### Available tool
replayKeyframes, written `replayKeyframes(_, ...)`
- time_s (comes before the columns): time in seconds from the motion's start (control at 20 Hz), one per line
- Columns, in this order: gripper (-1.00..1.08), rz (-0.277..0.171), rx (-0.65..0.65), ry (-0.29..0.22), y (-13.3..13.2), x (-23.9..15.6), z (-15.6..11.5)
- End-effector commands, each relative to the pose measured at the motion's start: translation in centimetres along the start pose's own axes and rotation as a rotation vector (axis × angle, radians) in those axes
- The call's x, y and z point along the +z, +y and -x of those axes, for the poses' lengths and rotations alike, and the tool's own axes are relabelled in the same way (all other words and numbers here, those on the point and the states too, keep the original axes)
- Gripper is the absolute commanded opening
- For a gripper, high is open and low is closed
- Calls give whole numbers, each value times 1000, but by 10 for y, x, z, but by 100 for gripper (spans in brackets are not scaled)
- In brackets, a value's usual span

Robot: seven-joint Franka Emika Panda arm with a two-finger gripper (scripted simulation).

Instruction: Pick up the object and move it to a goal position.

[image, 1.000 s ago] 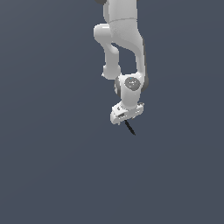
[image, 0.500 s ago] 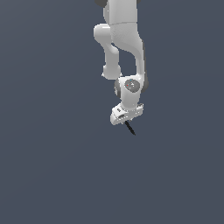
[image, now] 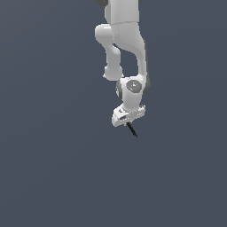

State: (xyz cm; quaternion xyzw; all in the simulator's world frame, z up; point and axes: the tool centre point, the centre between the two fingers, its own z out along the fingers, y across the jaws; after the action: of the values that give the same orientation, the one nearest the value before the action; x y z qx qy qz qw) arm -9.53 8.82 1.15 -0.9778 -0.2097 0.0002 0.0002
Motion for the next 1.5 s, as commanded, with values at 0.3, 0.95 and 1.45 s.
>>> replayKeyframes(0.3,-100,0,1,1,19,-31,0)
replayKeyframes(0.95,-100,-2,0,1,88,-146,-3)
replayKeyframes(1.45,-100,-2,1,2,147,-244,-6)
